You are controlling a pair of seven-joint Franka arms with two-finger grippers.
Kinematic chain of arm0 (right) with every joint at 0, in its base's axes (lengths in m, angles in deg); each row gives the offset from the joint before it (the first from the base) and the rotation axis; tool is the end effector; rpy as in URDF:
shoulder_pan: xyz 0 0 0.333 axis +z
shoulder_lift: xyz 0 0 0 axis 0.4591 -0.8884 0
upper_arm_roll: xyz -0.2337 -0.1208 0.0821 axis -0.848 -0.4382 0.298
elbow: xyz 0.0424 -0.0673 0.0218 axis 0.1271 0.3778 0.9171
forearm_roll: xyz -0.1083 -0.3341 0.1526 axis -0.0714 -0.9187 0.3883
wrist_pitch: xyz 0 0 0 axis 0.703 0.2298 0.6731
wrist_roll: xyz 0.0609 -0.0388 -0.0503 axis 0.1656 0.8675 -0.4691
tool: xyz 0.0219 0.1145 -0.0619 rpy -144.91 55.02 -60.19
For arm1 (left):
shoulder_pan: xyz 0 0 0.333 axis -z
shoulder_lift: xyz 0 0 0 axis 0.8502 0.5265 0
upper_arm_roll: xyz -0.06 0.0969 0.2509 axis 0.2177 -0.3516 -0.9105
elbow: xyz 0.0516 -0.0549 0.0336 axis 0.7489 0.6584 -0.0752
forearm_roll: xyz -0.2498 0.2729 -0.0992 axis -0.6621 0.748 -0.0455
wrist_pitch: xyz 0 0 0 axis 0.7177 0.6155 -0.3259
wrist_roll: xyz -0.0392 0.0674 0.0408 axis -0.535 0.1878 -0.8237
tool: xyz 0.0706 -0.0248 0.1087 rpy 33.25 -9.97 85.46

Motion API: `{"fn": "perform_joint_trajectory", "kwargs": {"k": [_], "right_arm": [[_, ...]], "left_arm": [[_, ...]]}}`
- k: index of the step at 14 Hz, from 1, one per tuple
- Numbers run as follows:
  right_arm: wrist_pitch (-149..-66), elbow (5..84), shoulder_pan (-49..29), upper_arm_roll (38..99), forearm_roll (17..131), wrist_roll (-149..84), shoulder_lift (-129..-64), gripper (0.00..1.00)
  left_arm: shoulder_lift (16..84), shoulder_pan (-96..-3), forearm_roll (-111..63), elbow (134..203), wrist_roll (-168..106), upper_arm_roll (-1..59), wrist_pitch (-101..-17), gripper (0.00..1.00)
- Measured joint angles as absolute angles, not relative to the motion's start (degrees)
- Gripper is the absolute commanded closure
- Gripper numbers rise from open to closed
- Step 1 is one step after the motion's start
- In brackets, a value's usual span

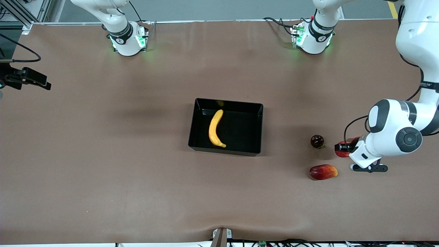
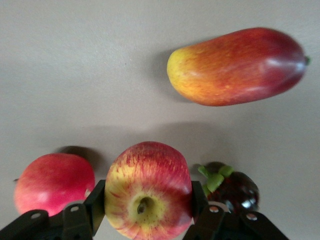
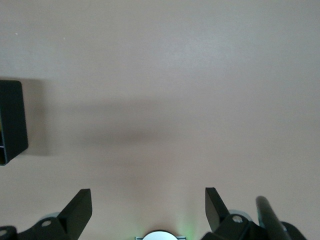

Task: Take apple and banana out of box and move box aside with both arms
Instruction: 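Carry the apple out of the box toward the plum and red apple, then lower the apple beside the plum and open the left gripper, then move the left gripper back into the box and grasp the banana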

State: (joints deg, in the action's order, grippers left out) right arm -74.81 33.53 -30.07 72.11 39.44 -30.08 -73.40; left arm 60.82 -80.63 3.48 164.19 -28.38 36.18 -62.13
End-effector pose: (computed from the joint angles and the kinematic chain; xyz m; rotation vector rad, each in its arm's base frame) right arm 0.5298 -0.0371 0.5563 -3.0964 0.0555 0.1694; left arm 0.6311 0.0011 0.2014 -3.1227 0.0397 0.2099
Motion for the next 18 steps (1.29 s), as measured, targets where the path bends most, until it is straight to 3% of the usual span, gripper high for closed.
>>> {"fn": "perform_joint_trajectory", "kwargs": {"k": [3, 4, 5, 6, 7, 13, 18], "right_arm": [[-75.0, 33.5, -30.1, 72.1, 40.0, -30.1, -73.6, 0.00], [-75.1, 33.6, -30.1, 72.1, 40.7, -30.1, -73.8, 0.00], [-75.1, 33.6, -30.1, 72.1, 41.6, -30.1, -74.1, 0.00], [-75.2, 33.6, -30.1, 72.1, 42.4, -30.1, -74.3, 0.00], [-75.2, 33.6, -30.1, 72.1, 42.9, -30.1, -74.6, 0.00], [-75.3, 33.6, -30.1, 72.1, 43.6, -30.1, -75.5, 0.00], [-75.3, 33.8, -30.1, 72.2, 44.1, -30.1, -78.4, 0.00]], "left_arm": [[62.6, -81.3, 3.5, 165.8, -28.4, 36.2, -64.5, 1.00], [62.8, -81.2, 3.5, 166.1, -28.4, 36.2, -64.5, 0.90], [62.9, -81.2, 3.5, 166.2, -28.4, 36.2, -64.5, 0.61], [63.0, -81.2, 3.7, 166.2, -28.4, 36.2, -64.6, 0.26], [63.0, -81.2, 4.3, 166.2, -28.4, 36.2, -64.6, 0.00], [60.8, -81.3, 5.5, 165.0, -28.4, 36.9, -63.0, 0.00], [52.7, -81.2, 5.5, 164.2, -25.8, 43.6, -56.1, 0.00]]}}
